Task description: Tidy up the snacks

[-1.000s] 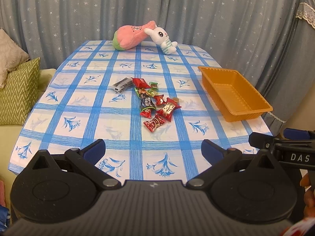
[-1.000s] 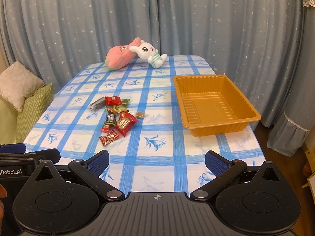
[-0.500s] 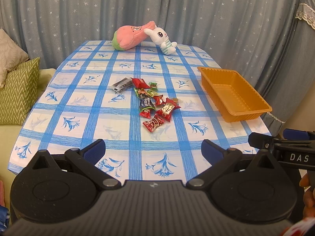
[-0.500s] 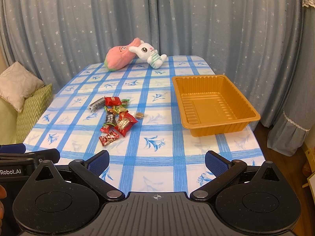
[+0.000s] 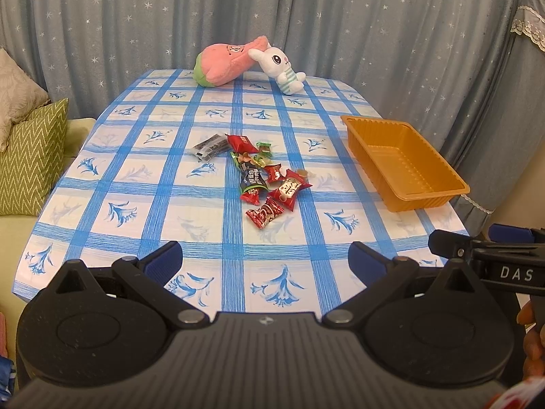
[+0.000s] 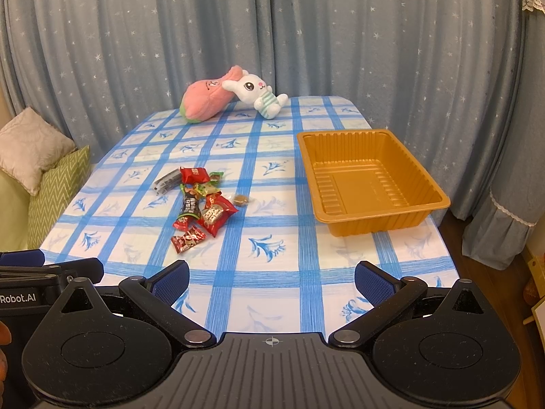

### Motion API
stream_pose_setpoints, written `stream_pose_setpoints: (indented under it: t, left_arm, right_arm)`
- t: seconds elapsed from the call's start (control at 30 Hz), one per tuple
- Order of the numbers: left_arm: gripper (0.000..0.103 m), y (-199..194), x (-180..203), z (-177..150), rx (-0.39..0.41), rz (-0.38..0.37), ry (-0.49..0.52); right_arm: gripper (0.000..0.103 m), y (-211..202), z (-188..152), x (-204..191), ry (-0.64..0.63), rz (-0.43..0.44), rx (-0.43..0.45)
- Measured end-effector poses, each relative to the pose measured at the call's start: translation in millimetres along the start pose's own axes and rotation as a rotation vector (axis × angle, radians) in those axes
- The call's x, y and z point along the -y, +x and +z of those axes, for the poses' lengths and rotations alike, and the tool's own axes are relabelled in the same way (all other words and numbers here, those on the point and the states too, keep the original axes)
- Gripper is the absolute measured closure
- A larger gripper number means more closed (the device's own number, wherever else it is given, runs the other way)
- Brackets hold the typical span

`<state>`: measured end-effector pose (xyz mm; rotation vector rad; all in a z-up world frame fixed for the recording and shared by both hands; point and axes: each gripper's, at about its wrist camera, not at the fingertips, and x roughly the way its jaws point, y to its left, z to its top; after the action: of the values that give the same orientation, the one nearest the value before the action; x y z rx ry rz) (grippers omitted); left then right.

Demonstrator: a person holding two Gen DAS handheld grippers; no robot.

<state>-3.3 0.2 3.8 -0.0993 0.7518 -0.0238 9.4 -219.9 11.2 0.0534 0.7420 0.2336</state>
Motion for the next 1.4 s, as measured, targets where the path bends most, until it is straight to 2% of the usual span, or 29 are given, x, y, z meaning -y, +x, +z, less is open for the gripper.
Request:
stream_pose_setpoints:
  t: [0.87,0.97,1.03,1.23,1.33,1.4]
  left_arm:
    - [0.0,10,0,-3,-0.016,0.001,-0.017]
    - [0.001,25,-5,-3,-0.023,0.006,-0.011]
    - [0.007,37,-12,1,-0.03,-0.002,0.007]
    - [0.012,89,-16,12,-0.055,-0.041,0.121]
    - [0.016,118,-17,17,-0.066,-0.069,0.187]
    - [0.019,138,-17,18,-0.077,-0.084,0.225]
  right_arm:
    - [0.0,5,0,7,0.018,0.003,0.012]
    - [0.0,15,-1,11,0.024,0.001,0.013]
    - [0.001,24,-1,13,0.028,0.011,0.018]
    - [0.001,63,-1,16,0.03,0.039,0.023]
    - [0.016,85,0,19,0.037,0.057,0.014]
    - [0.017,100,0,21,0.042,0.06,0.007]
